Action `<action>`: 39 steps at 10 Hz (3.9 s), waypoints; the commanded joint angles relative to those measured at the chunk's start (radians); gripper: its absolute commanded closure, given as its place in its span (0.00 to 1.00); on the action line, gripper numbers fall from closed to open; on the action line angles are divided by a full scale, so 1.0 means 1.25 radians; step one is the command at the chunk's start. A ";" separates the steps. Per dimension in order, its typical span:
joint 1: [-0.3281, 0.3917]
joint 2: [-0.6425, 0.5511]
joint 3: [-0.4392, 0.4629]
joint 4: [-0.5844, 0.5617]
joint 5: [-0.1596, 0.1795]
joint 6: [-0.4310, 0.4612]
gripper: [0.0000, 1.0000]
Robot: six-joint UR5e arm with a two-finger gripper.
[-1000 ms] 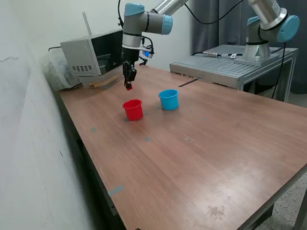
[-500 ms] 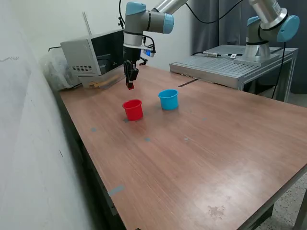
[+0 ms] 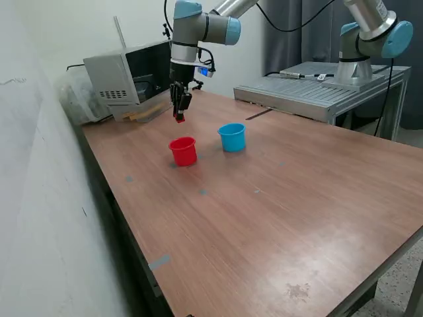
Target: Place red objects in the red bin, and blue objects in the blue bin.
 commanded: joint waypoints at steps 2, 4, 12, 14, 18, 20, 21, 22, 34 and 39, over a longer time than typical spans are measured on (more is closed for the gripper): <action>0.001 0.001 -0.001 0.000 0.000 -0.001 0.00; 0.000 0.001 0.002 0.000 0.000 -0.010 0.00; 0.053 -0.399 0.240 0.192 -0.004 -0.039 0.00; 0.056 -0.544 0.265 0.372 -0.007 -0.031 0.00; 0.074 -0.707 0.296 0.603 -0.039 -0.030 0.00; 0.105 -0.739 0.300 0.732 -0.033 -0.024 0.00; 0.106 -0.748 0.305 0.752 -0.028 -0.022 0.00; 0.108 -0.752 0.314 0.756 -0.024 0.006 0.00; 0.207 -0.749 0.309 0.750 0.039 0.088 0.00; 0.197 -0.749 0.308 0.750 0.036 0.084 0.00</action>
